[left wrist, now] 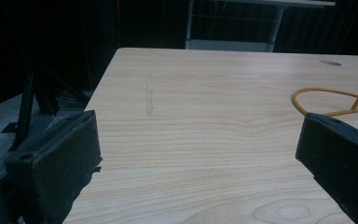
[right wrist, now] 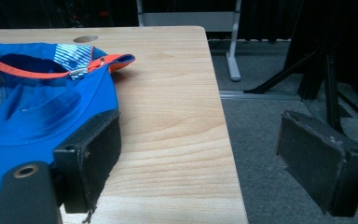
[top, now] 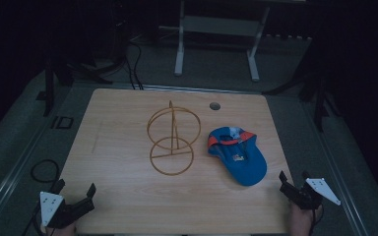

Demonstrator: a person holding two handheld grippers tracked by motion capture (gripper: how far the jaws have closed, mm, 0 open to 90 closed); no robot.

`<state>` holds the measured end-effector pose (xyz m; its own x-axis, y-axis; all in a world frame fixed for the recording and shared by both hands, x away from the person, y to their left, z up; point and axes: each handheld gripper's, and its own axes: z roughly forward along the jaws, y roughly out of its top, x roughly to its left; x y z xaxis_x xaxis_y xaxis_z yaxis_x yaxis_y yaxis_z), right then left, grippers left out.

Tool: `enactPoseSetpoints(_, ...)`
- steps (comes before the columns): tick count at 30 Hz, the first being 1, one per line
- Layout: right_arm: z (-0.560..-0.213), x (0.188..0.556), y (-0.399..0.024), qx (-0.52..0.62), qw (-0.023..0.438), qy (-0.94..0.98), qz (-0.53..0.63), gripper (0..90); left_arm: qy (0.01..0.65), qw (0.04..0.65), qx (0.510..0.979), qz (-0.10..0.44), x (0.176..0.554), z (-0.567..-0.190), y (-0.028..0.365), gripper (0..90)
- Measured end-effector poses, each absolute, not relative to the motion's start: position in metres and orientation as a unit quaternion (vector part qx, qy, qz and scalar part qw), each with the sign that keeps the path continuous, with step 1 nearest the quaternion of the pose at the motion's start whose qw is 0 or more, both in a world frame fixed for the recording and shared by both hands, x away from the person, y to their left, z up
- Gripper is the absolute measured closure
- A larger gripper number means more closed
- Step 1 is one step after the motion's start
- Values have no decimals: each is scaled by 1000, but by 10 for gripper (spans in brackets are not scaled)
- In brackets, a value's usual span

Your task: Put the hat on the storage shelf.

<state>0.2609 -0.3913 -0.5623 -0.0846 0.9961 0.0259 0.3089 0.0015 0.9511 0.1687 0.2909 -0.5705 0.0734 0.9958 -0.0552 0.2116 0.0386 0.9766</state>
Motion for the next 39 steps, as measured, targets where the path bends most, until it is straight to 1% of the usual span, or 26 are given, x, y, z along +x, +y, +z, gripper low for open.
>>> enactPoseSetpoints(5,-562,262,-393,553,375,597,445,139,540,475,560,412,169,-570,290,1)
enactPoseSetpoints(8,-559,265,-394,555,354,606,447,138,537,473,564,411,169,-570,289,1)
enactPoseSetpoints(10,-558,266,-394,555,348,607,449,137,536,472,567,410,169,-570,288,1)
enactPoseSetpoints(11,-554,270,-394,553,333,618,449,136,535,471,569,410,169,-570,287,2)
enactPoseSetpoints(12,-554,270,-394,553,333,618,449,136,534,472,568,410,170,-570,287,2)
enactPoseSetpoints(13,-547,274,-393,553,313,629,448,136,533,474,569,409,170,-570,286,1)
enactPoseSetpoints(14,-547,274,-393,553,313,629,448,136,532,475,570,409,170,-570,285,1)
enactPoseSetpoints(16,-538,280,-392,547,290,647,445,135,528,478,571,407,169,-569,284,1)
enactPoseSetpoints(21,-523,290,-388,532,276,664,446,134,526,484,573,402,169,-569,282,1)
enactPoseSetpoints(26,-513,298,-382,520,281,675,442,133,527,485,572,399,169,-569,282,2)
enactPoseSetpoints(28,-508,303,-379,513,274,682,444,133,527,486,574,397,169,-569,281,1)
enactPoseSetpoints(29,-502,309,-376,508,262,690,444,133,525,487,575,395,169,-569,280,2)
enactPoseSetpoints(33,-496,318,-371,500,251,701,443,132,514,477,588,403,169,-568,278,2)
enactPoseSetpoints(35,-492,328,-364,496,234,710,441,127,509,475,593,405,169,-567,276,2)
enactPoseSetpoints(39,-491,342,-353,494,229,718,433,128,506,482,594,399,169,-567,273,3)
